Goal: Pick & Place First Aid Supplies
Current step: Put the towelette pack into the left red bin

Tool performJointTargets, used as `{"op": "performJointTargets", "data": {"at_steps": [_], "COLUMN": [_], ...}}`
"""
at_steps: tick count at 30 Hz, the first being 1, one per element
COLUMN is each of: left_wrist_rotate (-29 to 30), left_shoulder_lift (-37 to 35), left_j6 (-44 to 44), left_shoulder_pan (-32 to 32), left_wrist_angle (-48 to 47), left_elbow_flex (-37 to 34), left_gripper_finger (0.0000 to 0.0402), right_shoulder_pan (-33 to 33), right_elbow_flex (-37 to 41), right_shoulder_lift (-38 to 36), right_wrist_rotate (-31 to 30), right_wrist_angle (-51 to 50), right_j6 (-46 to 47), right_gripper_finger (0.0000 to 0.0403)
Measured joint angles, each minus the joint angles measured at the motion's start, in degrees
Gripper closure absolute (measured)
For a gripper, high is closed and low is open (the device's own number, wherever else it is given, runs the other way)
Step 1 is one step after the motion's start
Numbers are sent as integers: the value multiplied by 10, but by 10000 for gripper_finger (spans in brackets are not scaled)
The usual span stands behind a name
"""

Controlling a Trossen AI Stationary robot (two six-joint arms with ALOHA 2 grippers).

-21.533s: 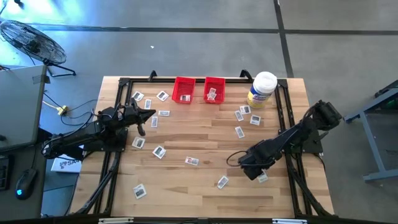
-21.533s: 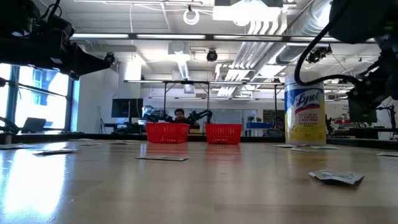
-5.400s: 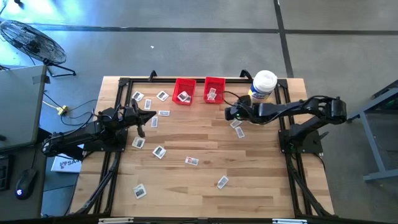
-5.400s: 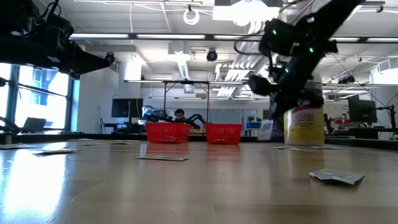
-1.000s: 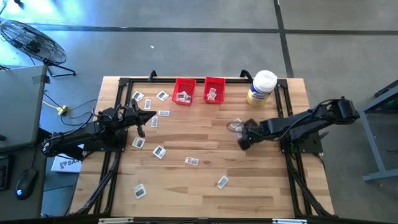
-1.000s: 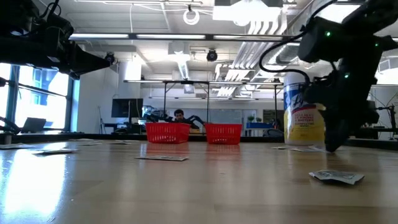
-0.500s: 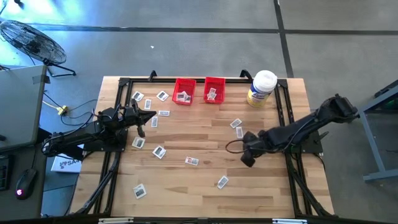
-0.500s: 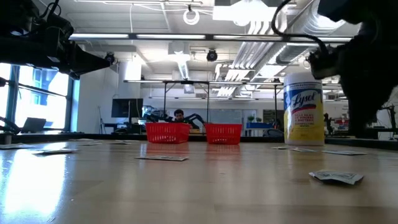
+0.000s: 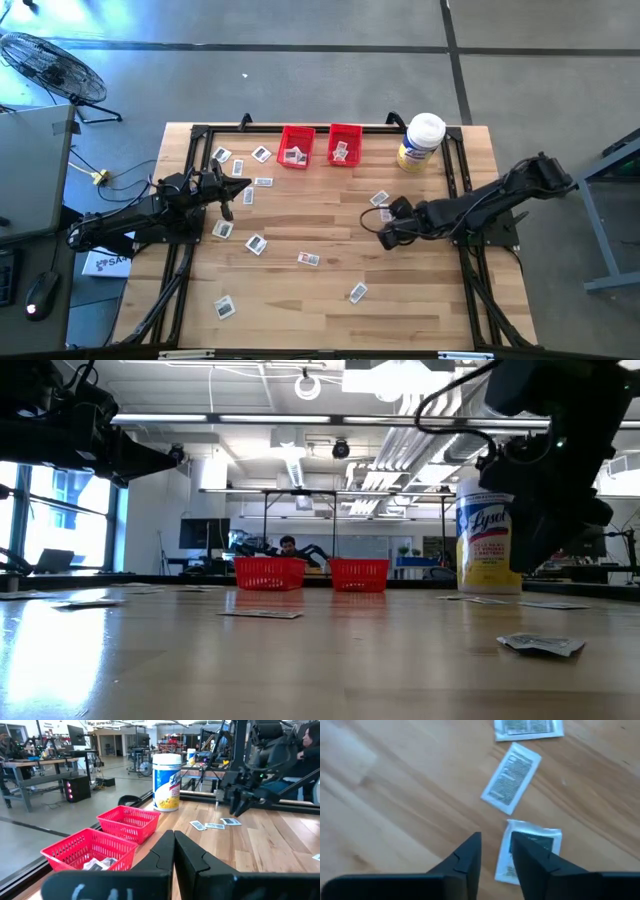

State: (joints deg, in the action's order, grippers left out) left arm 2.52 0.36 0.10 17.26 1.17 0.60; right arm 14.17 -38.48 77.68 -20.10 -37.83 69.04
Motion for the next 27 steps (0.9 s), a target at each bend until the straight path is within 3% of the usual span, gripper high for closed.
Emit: {"op": "performJointTargets", "data": {"at_steps": [11, 21, 27], "left_wrist_rotate": [0, 0, 0], "left_shoulder_lift": [0, 0, 0], "left_j6": [0, 0, 0], "left_shoulder_pan": [0, 0, 0], "left_wrist_angle": [0, 0, 0], "left_elbow_flex": [0, 0, 0], "left_gripper_finger": [401, 401, 401], "right_shoulder_pan": [-44, -70, -63], "right_elbow_flex": [0, -2, -9], "right_shoulder_lift": [87, 97, 97], "right_wrist_rotate": [26, 36, 68], "right_wrist_angle": [19, 46, 45], "right_j6": [0, -7, -109], "right_gripper_finger": [285, 286, 286]}}
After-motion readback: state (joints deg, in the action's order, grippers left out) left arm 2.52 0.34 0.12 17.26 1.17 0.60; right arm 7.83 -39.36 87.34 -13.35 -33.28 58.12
